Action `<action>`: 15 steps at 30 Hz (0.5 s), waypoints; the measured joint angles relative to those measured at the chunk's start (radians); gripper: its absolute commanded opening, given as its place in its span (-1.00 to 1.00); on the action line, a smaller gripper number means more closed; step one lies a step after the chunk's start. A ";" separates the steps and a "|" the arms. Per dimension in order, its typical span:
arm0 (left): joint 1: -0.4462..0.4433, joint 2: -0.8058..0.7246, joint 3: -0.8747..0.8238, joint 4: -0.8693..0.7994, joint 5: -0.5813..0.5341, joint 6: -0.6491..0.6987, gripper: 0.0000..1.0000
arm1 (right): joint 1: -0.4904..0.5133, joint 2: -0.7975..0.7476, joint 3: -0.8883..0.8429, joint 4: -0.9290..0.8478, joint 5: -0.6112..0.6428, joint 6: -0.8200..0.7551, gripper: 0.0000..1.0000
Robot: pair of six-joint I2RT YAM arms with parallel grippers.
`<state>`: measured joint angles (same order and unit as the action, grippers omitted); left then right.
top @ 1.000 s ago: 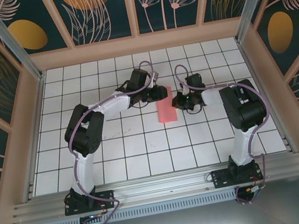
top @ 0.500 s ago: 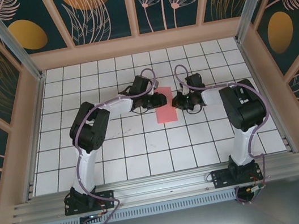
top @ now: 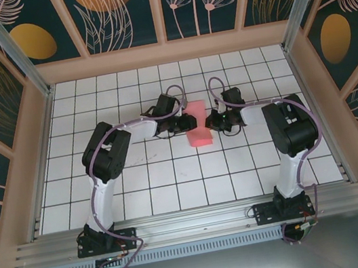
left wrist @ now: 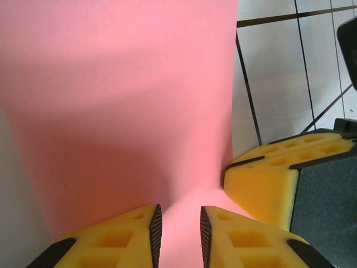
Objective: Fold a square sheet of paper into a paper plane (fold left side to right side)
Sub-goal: First fold the square sheet of paper in half at the center of the table.
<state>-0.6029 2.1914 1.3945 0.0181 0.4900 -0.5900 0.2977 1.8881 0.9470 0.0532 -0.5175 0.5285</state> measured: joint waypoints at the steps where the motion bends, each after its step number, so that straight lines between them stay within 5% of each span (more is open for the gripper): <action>1: 0.003 -0.006 -0.010 0.006 0.001 0.002 -0.45 | 0.000 0.002 0.001 0.000 0.000 0.000 -0.97; 15: 0.084 -0.131 -0.154 0.017 -0.019 0.014 -0.52 | 0.002 0.002 0.002 -0.001 0.000 -0.003 -0.97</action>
<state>-0.5194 2.0605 1.2407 0.0349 0.4709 -0.5758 0.2993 1.8900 0.9493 0.0521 -0.5175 0.5251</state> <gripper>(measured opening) 0.242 0.058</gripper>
